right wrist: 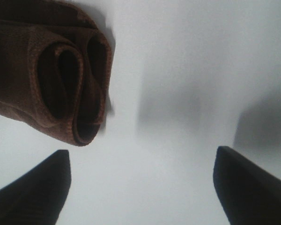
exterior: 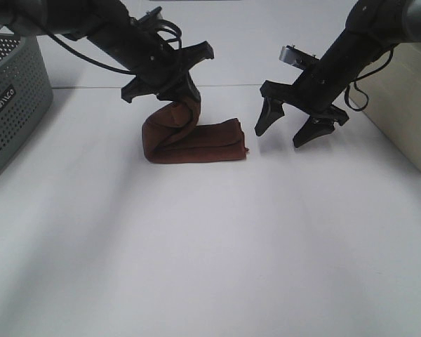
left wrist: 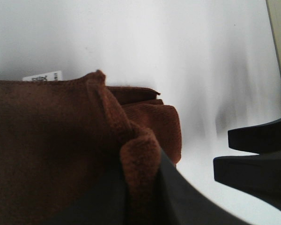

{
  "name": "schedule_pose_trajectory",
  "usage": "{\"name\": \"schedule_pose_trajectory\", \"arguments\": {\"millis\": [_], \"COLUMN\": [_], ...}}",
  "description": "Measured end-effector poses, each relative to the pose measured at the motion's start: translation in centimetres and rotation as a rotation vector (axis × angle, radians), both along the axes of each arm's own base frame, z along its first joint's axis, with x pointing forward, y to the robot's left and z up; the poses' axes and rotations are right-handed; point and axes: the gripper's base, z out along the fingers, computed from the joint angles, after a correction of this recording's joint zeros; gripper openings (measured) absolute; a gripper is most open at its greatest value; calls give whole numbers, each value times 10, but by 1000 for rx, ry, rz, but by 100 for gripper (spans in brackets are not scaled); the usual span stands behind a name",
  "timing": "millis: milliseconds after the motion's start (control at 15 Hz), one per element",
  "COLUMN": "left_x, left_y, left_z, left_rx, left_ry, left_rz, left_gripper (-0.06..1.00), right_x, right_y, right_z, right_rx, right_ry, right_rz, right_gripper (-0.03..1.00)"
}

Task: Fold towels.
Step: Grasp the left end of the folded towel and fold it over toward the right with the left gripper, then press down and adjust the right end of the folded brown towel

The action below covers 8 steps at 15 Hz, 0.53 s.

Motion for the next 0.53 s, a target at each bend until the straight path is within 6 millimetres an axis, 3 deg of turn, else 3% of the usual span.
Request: {"name": "schedule_pose_trajectory", "arguments": {"millis": [333, 533], "left_x": [0, 3], "left_y": [-39, -40], "left_z": [-2, 9], "left_rx": [-50, -55], "left_ry": [-19, -43], "left_rz": [-32, -44], "left_gripper": [57, 67], "right_x": [-1, -2], "right_y": [0, 0], "right_z": [0, 7], "right_rx": [1, 3], "right_ry": [10, 4], "right_rz": [5, 10], "right_gripper": [78, 78]}}
